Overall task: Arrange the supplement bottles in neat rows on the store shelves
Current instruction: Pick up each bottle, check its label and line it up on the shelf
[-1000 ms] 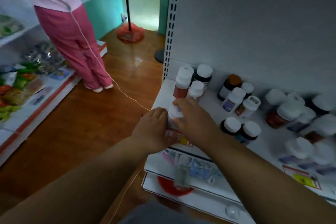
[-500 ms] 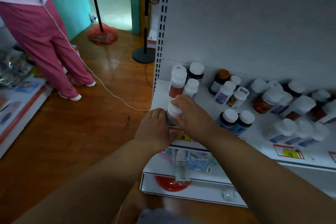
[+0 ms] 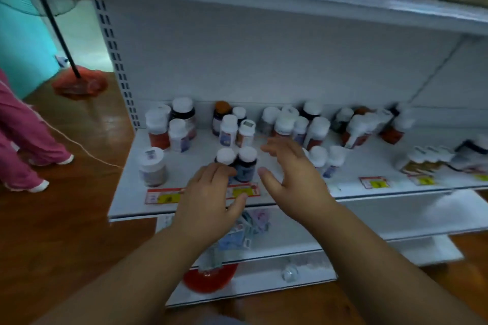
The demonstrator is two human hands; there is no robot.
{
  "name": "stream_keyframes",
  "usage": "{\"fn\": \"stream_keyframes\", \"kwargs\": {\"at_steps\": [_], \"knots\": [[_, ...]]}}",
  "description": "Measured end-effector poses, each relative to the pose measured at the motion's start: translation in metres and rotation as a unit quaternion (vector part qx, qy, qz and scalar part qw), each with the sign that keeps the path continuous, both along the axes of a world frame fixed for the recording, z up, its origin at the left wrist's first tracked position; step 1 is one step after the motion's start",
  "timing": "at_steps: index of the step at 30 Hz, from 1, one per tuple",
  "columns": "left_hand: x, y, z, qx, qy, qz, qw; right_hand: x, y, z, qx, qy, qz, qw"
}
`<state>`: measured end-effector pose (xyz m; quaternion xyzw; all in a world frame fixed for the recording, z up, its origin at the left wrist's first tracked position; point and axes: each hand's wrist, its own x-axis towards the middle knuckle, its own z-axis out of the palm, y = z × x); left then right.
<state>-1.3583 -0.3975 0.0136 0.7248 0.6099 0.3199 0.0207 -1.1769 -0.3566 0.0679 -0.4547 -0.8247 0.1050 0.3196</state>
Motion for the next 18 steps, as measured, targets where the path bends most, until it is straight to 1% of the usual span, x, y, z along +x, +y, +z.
{"fn": "stream_keyframes", "kwargs": {"at_steps": [5, 10, 14, 18], "knots": [[0.123, 0.015, 0.014, -0.005, -0.046, -0.053, 0.998, 0.13, -0.011, 0.006, 0.007, -0.001, -0.066, 0.998], [0.236, 0.034, 0.022, -0.006, -0.055, -0.105, 0.993, 0.233, -0.009, 0.006, -0.01, 0.016, -0.118, 0.993], [0.276, 0.051, 0.014, -0.014, -0.047, -0.114, 0.992, 0.272, 0.01, 0.002, -0.036, 0.038, -0.118, 0.992], [0.303, 0.093, 0.01, -0.025, -0.05, -0.125, 0.991, 0.302, 0.048, 0.002, -0.029, 0.045, -0.136, 0.989]]}}
